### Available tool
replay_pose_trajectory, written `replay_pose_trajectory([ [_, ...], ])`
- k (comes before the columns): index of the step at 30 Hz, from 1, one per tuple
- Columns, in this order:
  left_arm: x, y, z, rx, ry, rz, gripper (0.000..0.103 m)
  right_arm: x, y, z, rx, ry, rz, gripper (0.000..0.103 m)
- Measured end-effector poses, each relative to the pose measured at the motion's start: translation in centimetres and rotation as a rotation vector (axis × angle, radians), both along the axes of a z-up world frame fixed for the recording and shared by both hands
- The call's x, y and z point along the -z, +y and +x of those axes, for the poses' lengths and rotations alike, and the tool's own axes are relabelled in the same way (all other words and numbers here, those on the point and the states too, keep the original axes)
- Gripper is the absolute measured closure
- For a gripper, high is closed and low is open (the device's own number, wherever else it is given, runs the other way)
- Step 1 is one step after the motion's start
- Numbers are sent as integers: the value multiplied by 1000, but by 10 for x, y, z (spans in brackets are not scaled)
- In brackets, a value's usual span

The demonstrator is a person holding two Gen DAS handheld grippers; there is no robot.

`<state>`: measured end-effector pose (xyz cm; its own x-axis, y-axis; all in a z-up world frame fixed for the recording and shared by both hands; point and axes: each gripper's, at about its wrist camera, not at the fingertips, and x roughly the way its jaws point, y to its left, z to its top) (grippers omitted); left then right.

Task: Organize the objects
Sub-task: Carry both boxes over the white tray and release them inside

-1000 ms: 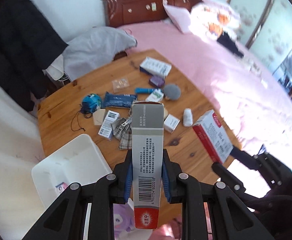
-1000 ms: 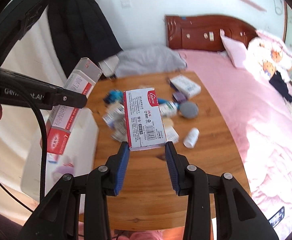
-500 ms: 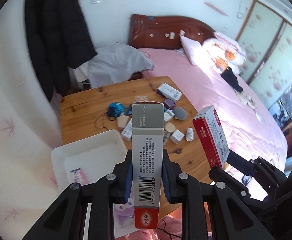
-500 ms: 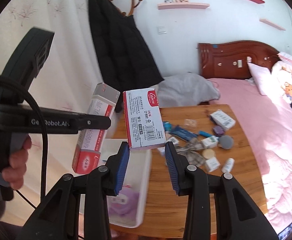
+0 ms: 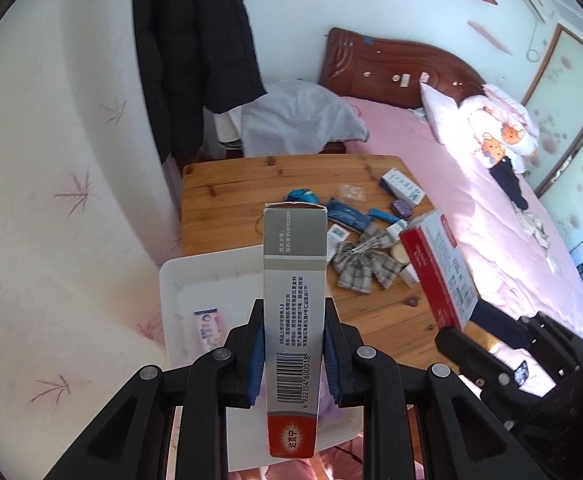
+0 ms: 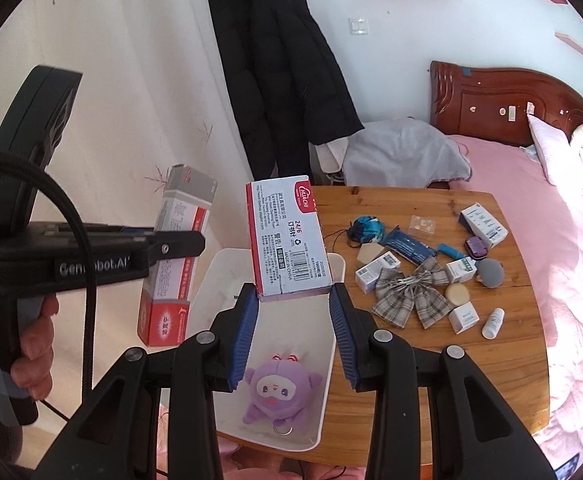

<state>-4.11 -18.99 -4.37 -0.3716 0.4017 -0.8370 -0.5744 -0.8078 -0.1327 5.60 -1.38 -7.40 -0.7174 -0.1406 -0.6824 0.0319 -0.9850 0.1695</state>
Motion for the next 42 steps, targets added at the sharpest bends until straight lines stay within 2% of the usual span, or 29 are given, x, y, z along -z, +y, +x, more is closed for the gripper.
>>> replay_pose_trajectory([
  [8,11,-16,-13,-49,19,-49,78,9,-13,-27,-21,-50,1,63],
  [18,26,-22,-31,-67,-11,-83,77,18,-28,-59,-41,-92,14,63],
  [29,51,-23,-40,-61,-90,-134,77,44,-32,-89,-17,-182,17,63],
  [42,79,-24,-40,-74,-219,-190,76,72,-41,-103,-26,-256,66,61],
])
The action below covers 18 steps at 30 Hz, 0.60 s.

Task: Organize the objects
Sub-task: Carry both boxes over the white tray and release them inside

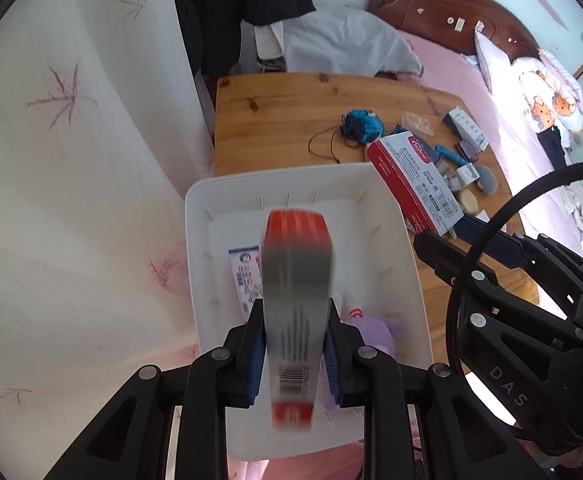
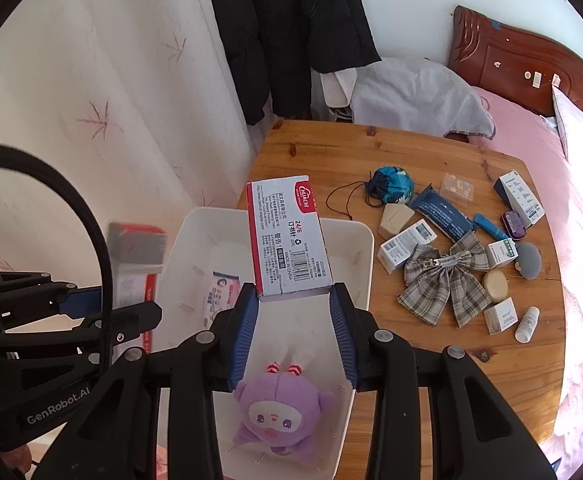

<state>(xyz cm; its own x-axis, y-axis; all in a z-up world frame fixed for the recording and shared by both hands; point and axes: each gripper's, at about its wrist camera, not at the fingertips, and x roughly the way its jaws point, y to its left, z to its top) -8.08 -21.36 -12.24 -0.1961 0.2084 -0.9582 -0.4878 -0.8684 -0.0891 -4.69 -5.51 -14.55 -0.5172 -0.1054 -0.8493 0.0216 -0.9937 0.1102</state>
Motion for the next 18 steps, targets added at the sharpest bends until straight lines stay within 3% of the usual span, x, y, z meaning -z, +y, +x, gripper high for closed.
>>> replay_pose_trajectory([
  [2,0,0,1,-2,-10,-2,73,2,-1,0,-3,-9,8,61],
  [4,-2,0,1,-2,-12,5,60,5,-2,1,-10,-19,23,59],
  [10,-12,-1,2,-24,16,17,45,4,-3,5,-14,-14,49,57],
  [18,-24,8,5,-27,37,34,43,-6,3,16,-4,28,56,57],
])
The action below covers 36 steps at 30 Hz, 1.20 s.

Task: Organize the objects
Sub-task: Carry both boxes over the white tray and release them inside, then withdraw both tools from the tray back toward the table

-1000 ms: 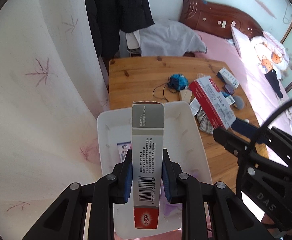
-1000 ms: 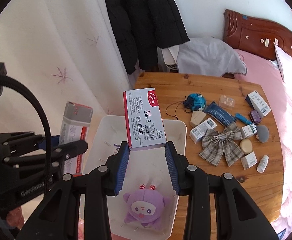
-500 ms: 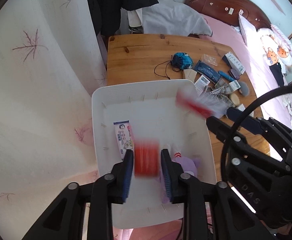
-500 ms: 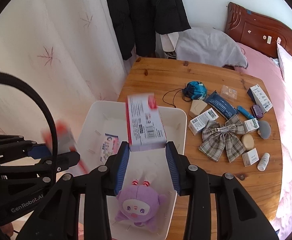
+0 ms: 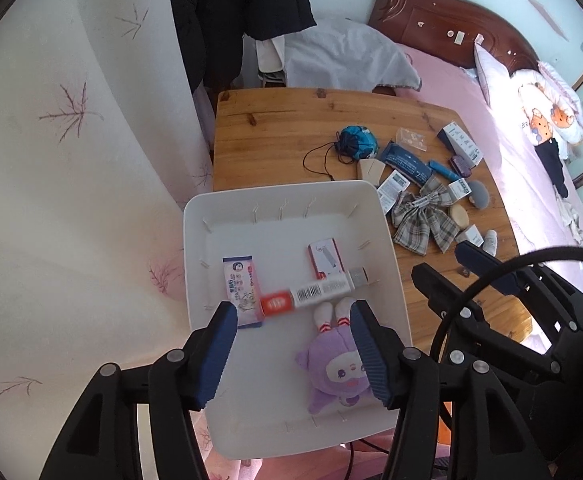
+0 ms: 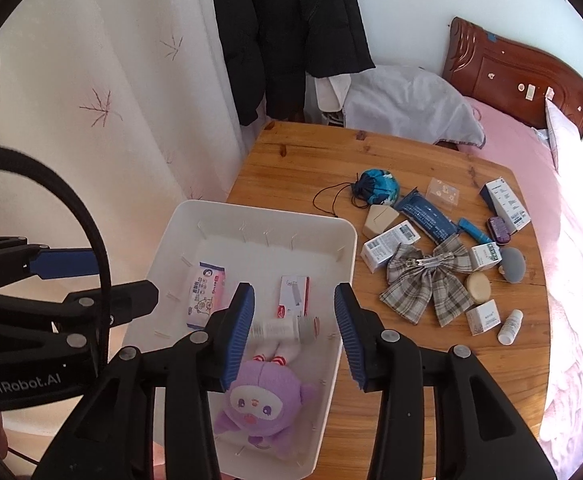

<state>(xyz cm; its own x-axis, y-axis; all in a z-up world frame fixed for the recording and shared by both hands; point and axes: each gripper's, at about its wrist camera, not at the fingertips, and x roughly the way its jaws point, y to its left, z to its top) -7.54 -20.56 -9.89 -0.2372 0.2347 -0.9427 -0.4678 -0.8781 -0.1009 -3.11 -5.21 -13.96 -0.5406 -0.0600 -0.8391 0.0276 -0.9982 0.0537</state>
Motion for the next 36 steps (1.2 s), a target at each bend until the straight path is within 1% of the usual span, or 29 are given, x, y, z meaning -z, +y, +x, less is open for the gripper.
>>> replay_pose_trajectory([
  [5,-8,5,3,2,19,16,43,-6,5,8,7,22,-4,56],
  [9,-15,10,6,3,33,39,41,-11,10,16,14,41,-6,51],
  [18,-29,21,14,12,71,66,40,-23,24,35,41,87,-5,49],
  [27,-41,49,24,62,112,82,40,-30,49,49,90,115,-16,48],
  [36,-48,79,29,98,135,96,40,-34,76,59,134,143,-32,48],
])
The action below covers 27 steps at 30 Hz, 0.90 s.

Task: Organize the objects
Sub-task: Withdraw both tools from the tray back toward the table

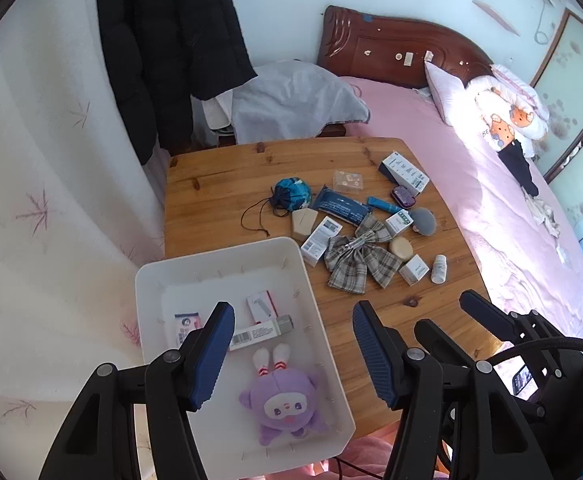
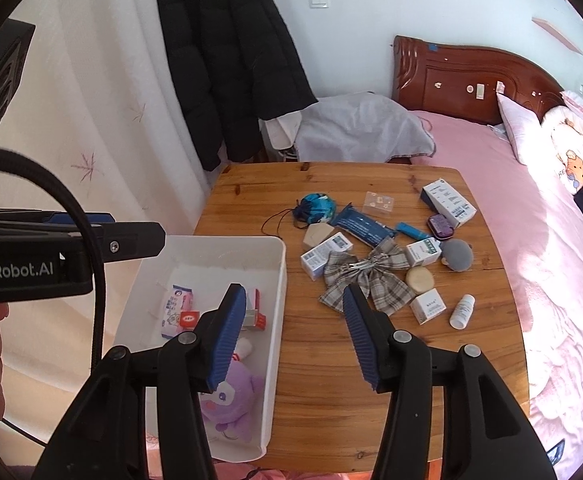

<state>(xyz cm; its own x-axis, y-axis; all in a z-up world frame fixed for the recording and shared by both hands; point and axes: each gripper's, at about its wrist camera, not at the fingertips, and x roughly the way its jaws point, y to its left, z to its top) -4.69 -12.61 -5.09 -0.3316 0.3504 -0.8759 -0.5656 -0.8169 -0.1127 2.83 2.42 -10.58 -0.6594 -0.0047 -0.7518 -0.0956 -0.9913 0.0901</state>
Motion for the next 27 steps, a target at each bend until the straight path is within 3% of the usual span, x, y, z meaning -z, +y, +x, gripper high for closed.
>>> replay_pose_trajectory([
  [27,-11,124,0,138,46,20,40,8,101,16,158,24,-42,43],
])
